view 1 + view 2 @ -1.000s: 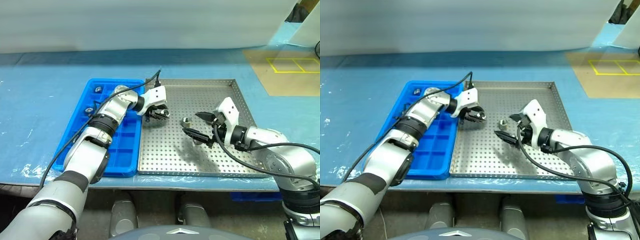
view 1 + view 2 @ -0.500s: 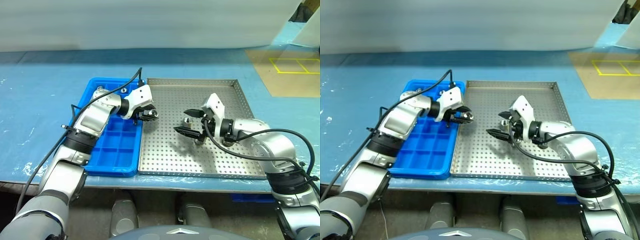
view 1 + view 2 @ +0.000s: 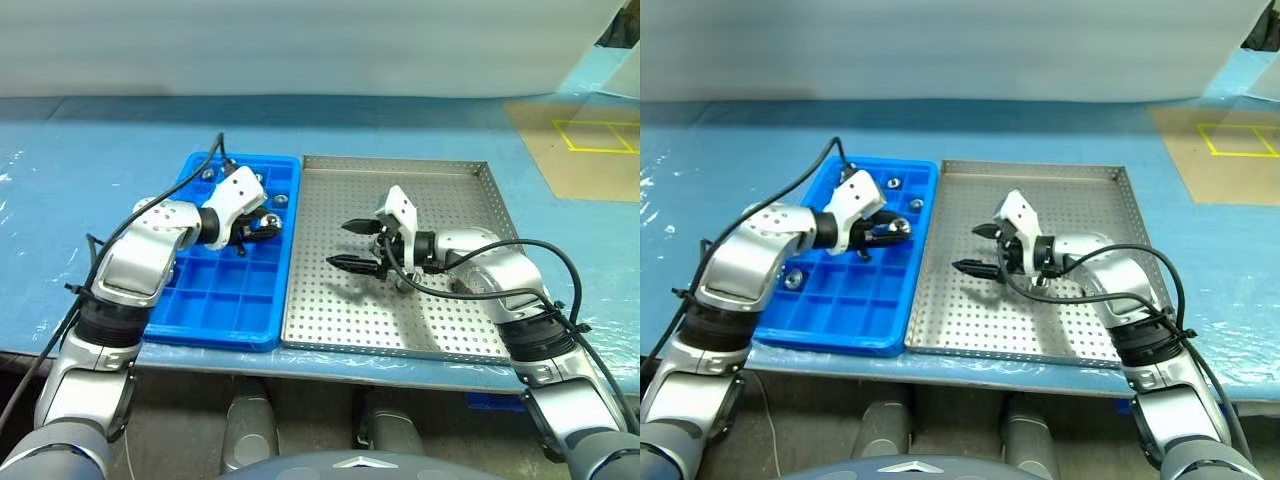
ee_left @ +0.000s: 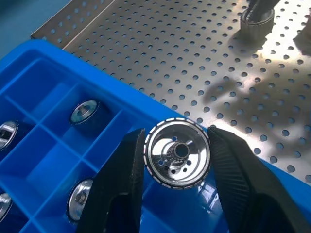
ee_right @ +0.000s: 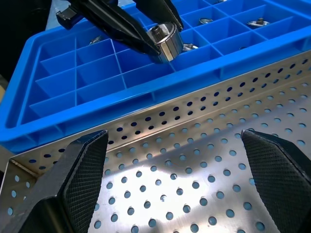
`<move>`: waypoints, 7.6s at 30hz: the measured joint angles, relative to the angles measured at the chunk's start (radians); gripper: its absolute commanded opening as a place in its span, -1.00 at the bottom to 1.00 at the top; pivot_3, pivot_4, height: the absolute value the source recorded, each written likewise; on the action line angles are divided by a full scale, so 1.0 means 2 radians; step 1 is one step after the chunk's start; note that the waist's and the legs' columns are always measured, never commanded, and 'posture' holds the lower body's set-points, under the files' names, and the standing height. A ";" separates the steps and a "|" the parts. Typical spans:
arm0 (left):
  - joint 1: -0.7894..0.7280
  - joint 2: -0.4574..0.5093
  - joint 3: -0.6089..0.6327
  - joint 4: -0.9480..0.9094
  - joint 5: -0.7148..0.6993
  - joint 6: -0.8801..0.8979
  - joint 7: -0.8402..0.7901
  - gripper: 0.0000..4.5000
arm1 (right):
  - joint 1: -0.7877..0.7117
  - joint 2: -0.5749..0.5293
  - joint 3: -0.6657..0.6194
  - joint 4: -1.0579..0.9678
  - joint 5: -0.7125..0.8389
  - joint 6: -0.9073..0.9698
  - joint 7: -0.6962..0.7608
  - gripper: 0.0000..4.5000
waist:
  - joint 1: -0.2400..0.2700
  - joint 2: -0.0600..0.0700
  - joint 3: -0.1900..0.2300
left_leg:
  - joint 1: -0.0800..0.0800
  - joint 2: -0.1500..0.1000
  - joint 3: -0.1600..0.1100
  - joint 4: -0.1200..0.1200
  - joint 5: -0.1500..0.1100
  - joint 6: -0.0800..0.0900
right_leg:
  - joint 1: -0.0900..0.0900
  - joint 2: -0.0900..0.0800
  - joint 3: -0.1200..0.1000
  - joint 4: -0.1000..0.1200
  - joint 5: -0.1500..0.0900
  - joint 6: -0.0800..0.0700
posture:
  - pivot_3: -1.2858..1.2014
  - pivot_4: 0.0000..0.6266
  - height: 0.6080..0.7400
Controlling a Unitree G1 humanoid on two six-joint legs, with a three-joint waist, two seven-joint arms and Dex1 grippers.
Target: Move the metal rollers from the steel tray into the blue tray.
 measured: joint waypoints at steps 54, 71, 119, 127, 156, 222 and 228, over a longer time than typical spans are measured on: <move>0.067 -0.031 0.069 0.007 -0.078 0.057 0.179 0.98 | -0.013 0.037 0.013 0.060 -0.047 -0.035 0.037 1.00 | 0.045 0.000 0.000 | -0.002 0.000 -0.001 0.004 0.000 0.000 | 0.001 0.000 -0.001 0.002 0.000 0.000 | 0.23 -0.52 1.00; -0.017 -0.057 0.035 0.029 -0.128 0.028 0.134 0.98 | 0.023 -0.004 -0.058 0.000 -0.014 0.009 0.009 1.00 | 0.018 0.000 0.000 | -0.001 0.000 -0.001 0.005 0.001 0.000 | 0.000 0.000 0.000 0.005 0.000 0.000 | 0.12 -0.52 1.00; -0.232 -0.245 -0.094 0.572 0.025 -0.387 -0.096 0.98 | 0.196 -0.055 -0.166 -0.176 0.055 0.081 -0.124 1.00 | -0.016 0.000 0.000 | 0.001 -0.001 0.000 0.006 0.000 0.002 | 0.002 0.000 0.001 0.003 0.000 0.000 | -0.16 -0.52 1.00; -0.291 -0.262 -0.096 0.637 0.063 -0.420 -0.095 0.98 | 0.204 -0.055 -0.176 -0.192 0.058 0.087 -0.138 1.00 | -0.024 0.000 0.000 | 0.001 -0.001 0.000 0.005 -0.001 0.003 | 0.003 0.000 0.001 0.000 0.001 0.001 | -0.18 -0.52 1.00; -0.309 -0.303 -0.085 0.723 0.125 -0.445 -0.044 0.41 | 0.223 -0.055 -0.177 -0.207 0.069 0.088 -0.164 1.00 | -0.027 0.000 0.000 | 0.001 -0.001 0.000 0.005 -0.003 0.005 | 0.004 -0.001 0.001 -0.001 0.001 0.001 | -0.20 -0.52 1.00; 0.090 0.007 0.053 -0.169 -0.080 0.017 0.023 -0.28 | -0.006 0.015 -0.010 0.044 0.002 -0.021 0.023 1.00 | 0.003 0.002 0.001 | -0.001 0.000 0.000 0.000 0.000 0.001 | 0.000 -0.001 -0.001 0.000 0.000 0.000 | 0.30 -0.52 1.00; 0.154 0.020 0.106 -0.260 -0.121 0.071 0.065 -0.28 | -0.039 0.044 0.002 0.082 -0.006 -0.039 0.058 1.00 | 0.018 0.002 0.001 | -0.001 0.000 0.000 0.000 0.000 0.001 | 0.000 -0.001 -0.001 0.000 0.000 0.000 | 0.38 -0.52 1.00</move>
